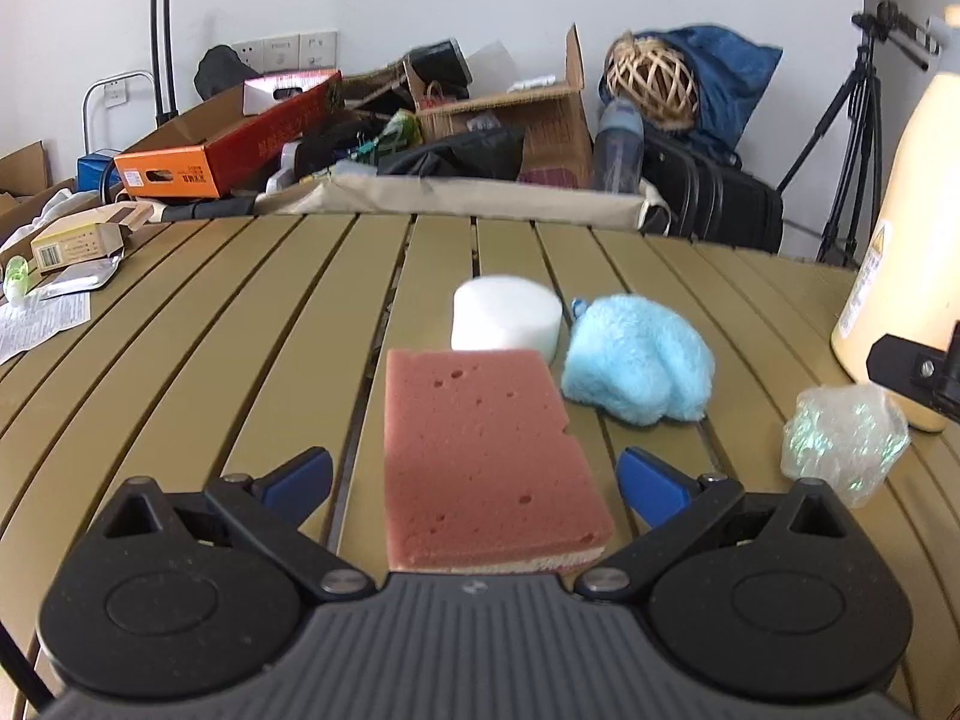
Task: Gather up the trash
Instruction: 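Grasp the pink sponge with the left tool, then grasp the clear plastic bag with the right tool while the left tool holds the sponge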
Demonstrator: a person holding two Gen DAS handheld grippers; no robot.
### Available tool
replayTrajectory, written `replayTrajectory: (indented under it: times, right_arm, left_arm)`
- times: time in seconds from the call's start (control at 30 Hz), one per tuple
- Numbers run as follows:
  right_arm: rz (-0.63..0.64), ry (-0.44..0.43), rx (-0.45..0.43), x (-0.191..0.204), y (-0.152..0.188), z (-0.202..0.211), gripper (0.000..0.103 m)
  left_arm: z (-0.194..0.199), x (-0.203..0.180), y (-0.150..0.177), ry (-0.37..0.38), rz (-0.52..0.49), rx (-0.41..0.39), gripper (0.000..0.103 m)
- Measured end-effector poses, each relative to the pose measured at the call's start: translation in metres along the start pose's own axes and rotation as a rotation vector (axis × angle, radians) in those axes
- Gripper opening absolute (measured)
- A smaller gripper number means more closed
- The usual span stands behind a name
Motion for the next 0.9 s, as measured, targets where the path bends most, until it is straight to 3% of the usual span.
replayTrajectory:
  times: [0.07, 0.17, 0.37, 0.57, 0.9]
  right_arm:
    - [0.002, 0.015, 0.008, 0.001, 0.001, -0.003, 0.103]
    - [-0.002, 0.011, 0.001, 0.002, 0.001, 0.000, 0.103]
    - [-0.022, -0.021, -0.008, 0.002, -0.001, 0.007, 0.103]
    - [-0.009, -0.023, 0.007, 0.009, 0.002, 0.001, 0.103]
    - [0.130, 0.066, 0.061, 0.037, 0.016, -0.020, 0.103]
  left_arm:
    - [-0.002, -0.002, 0.001, 0.008, -0.011, 0.018, 0.096]
    - [-0.006, 0.000, 0.003, 0.015, -0.008, 0.048, 0.074]
    - [-0.002, 0.008, 0.003, 0.048, 0.025, 0.035, 0.073]
    - [0.014, 0.027, -0.006, 0.000, 0.080, -0.036, 0.073]
    - [0.038, 0.043, -0.015, -0.024, 0.083, -0.092, 0.073]
Point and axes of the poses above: each gripper's, at about its wrist camera, not at the fingertips, and z roughly against the way its jaws point, x to its left, y to its underside, the point moved 5 cm from there along -z, roughly the way its jaws point, and after that the axes turned 7 degrees about x, right-handed, at the moved point
